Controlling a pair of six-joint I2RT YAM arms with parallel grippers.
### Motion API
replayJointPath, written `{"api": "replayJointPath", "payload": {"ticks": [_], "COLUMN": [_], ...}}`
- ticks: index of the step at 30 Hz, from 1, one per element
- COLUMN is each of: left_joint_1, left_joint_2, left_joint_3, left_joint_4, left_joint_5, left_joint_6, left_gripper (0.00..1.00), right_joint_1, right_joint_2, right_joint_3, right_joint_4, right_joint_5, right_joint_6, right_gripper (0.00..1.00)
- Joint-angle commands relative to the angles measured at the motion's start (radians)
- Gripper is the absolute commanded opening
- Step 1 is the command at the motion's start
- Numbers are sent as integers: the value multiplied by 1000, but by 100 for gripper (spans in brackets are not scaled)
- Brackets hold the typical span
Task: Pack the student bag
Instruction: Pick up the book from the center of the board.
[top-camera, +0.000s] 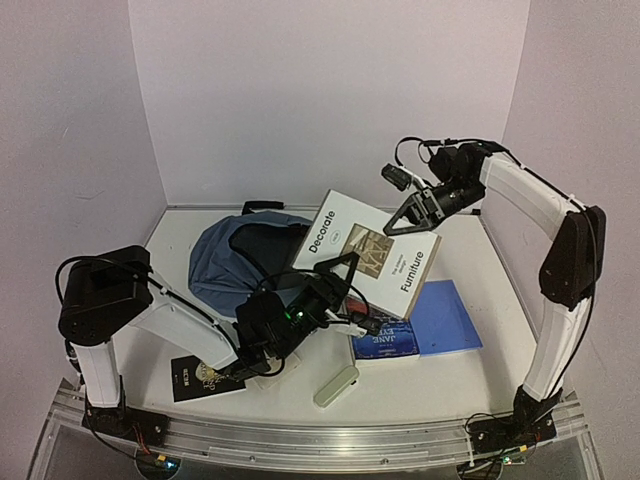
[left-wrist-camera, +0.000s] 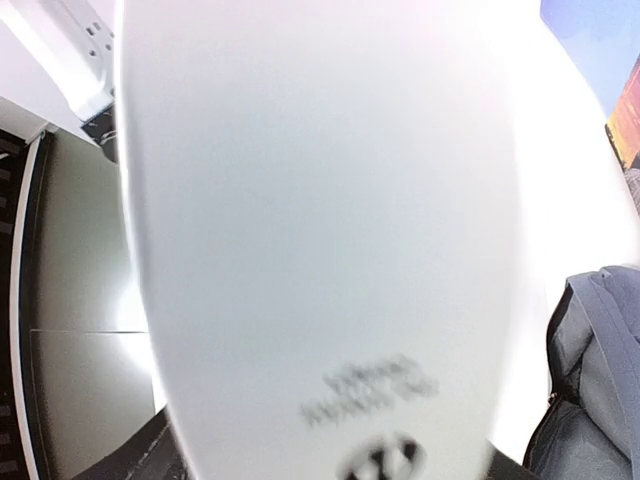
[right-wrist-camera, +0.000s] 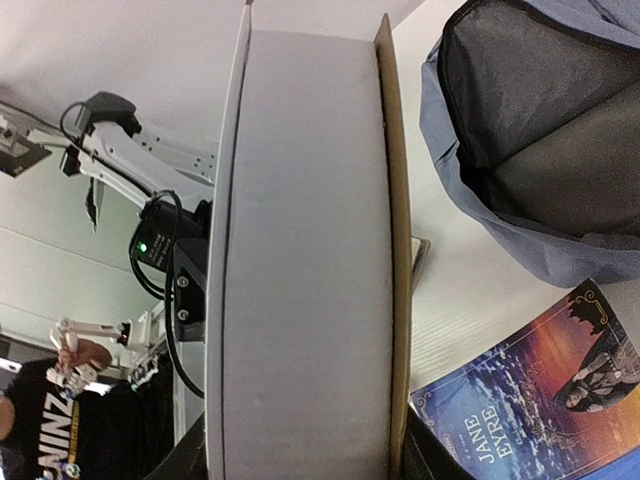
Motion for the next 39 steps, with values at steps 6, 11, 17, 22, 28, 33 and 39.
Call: {"api": "replayJointPath", "payload": {"ticks": [6, 11, 17, 22, 28, 33, 39], "left_joint_1": [3, 3, 7, 73, 393, 555, 592], "left_joint_2": [-58, -76, -127, -377, -622, -658, -593], "left_joint_3": [-23, -22, 27, 150, 232, 191, 82], "left_joint_4": [184, 185, 125, -591, -1205, -1154, -803], "left_joint_5": [-11, -34, -184, -280, 127, 395, 554], "left_joint_6": [-2, -65, -289, -1048, -2142, -2538, -2880], "left_gripper": [79, 84, 90, 92, 95, 98, 99], "right_joint_1": [-121, -140, -144, -151, -180, -182, -169], "right_joint_2": [79, 67, -56, -40, -63, -59, -105], "right_joint_3": [188, 202, -29, -5, -82, -93, -198], "right_joint_4": [-34, 123, 675, 744, 1114, 1269, 1505], "right_joint_5": [-144, -59, 83, 137, 177, 244, 357], "right_joint_6": [210, 369, 833, 920, 1220, 1372, 1557], "right_gripper": [29, 29, 27, 28, 29, 29, 29]}}
